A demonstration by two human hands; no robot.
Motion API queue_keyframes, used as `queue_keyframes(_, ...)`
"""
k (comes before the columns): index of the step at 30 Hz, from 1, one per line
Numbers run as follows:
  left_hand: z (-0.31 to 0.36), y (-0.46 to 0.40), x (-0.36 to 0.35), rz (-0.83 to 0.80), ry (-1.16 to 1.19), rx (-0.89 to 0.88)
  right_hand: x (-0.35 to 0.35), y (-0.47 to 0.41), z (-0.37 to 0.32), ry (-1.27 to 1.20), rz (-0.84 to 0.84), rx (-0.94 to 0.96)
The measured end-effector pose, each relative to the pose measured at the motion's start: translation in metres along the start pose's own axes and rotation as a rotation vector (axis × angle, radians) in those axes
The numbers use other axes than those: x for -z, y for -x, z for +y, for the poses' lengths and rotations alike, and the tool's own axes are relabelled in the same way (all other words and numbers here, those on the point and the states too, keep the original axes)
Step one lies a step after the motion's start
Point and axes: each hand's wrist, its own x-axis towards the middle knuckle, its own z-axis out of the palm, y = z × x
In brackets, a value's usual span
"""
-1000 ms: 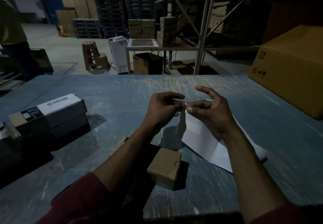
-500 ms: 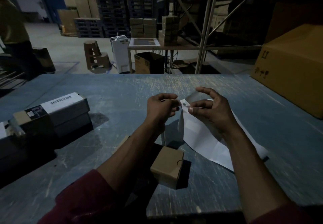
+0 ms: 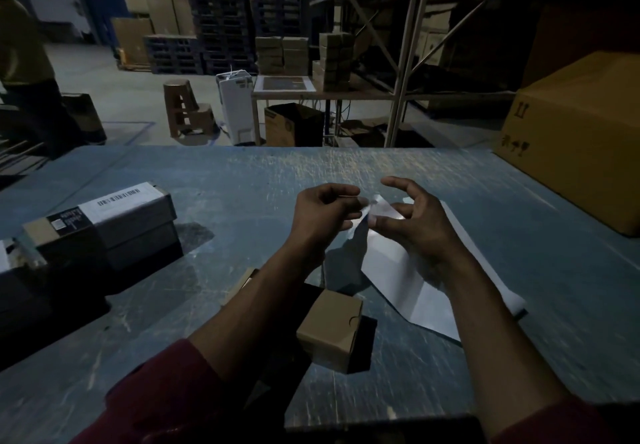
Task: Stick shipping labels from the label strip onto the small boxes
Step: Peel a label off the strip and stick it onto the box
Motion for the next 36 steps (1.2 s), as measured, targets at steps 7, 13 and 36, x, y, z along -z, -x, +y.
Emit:
queue_keyframes(7, -0.014, -0.004, 0.000, 0.005, -0.349, -0.307, 0.005, 0.000, 0.000, -0.065, 0.016, -0.008)
queue_keyframes(13, -0.013, -0.001, 0.001, 0.063, -0.518, -0.525, 0.005, -0.001, 0.005, -0.005, 0.017, 0.010)
queue_keyframes(36, -0.007, 0.006, 0.002, 0.054, -0.812, -0.810, 0.003, 0.004, 0.004, 0.073, 0.006, 0.024)
